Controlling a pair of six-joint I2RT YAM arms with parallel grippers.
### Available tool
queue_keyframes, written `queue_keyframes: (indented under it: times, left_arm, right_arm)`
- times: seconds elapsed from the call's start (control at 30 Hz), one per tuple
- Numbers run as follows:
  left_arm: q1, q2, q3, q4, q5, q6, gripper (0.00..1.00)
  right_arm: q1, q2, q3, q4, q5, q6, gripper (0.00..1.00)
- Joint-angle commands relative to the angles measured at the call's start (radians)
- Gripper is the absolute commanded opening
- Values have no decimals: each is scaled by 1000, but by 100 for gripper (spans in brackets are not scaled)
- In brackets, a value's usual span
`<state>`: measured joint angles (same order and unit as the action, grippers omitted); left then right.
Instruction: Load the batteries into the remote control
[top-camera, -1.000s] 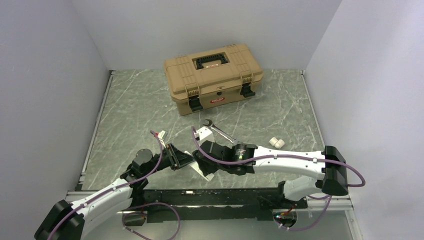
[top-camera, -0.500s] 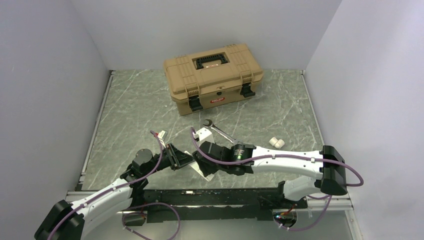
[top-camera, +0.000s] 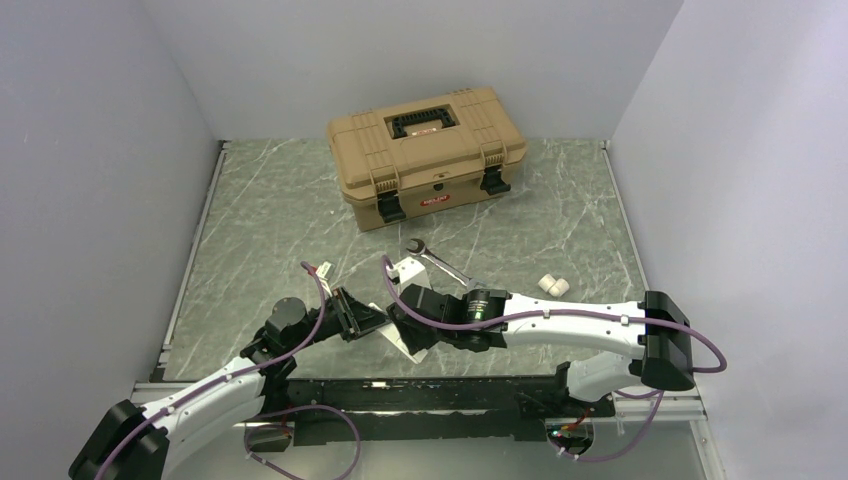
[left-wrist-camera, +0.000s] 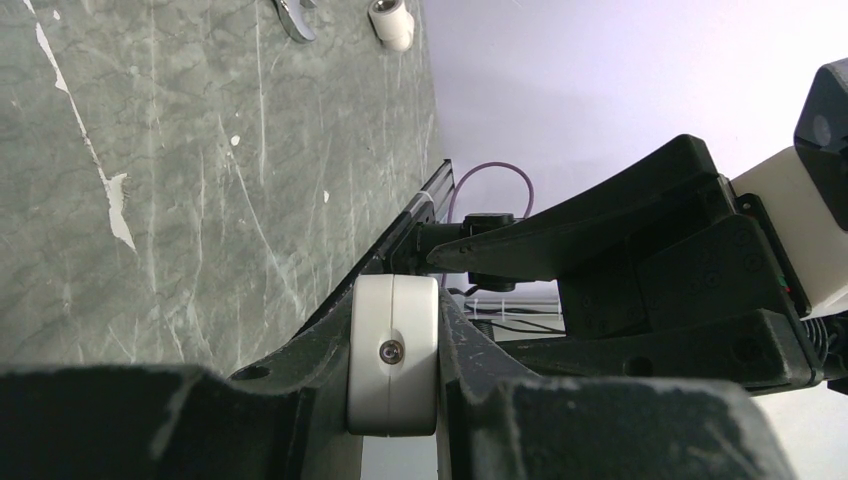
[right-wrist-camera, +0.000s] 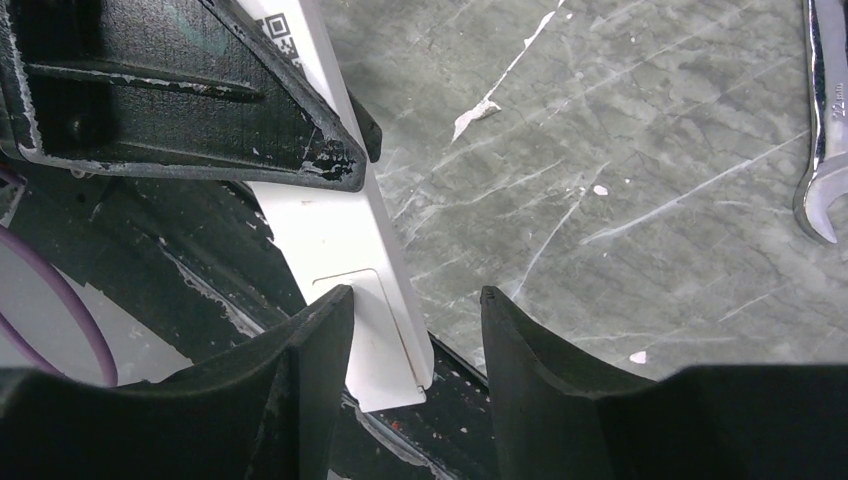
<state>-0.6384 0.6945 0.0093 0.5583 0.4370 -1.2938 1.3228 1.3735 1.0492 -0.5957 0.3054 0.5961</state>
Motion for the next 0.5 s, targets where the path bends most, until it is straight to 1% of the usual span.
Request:
queue_keyframes:
  times: [0.0, 0.17, 0.47]
  left_arm:
    - [-4, -15, -54, 91, 5, -4, 2]
    - [-4, -9, -54, 91, 6, -1, 2]
    - [-4, -5, -60, 100, 6, -7, 2]
  right_arm:
    - [-3, -10, -11, -27, 8, 8, 52]
    - [-2, -30, 3, -27, 35, 14, 52]
    - [-3, -81, 32, -1, 46, 11, 57]
